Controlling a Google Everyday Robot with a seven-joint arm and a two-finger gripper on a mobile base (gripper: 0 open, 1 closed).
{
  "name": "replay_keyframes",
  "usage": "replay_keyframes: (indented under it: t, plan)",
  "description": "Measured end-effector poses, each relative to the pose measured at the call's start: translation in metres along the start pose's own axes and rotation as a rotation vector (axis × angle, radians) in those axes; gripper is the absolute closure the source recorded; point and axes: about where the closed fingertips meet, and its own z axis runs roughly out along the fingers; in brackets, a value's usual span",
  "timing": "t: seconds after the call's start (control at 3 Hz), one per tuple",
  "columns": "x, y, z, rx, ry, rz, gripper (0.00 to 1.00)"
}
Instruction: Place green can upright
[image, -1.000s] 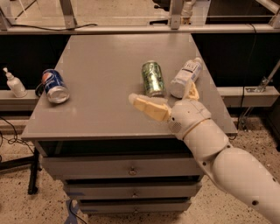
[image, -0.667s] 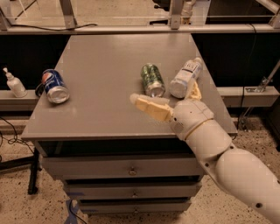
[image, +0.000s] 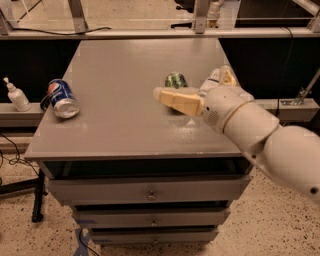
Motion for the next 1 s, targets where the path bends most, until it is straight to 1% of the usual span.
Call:
replay_keyframes:
  t: [0.33,0.67,1.0]
  plan:
    - [-0.042,0.017,0.034,-0.085,0.095,-0.062,0.00]
    - [-0.066,0.048,0.055,-0.150,0.228,-0.176,0.00]
    - [-0.048,0.045,0.065,-0.151,0.411,-0.260,0.00]
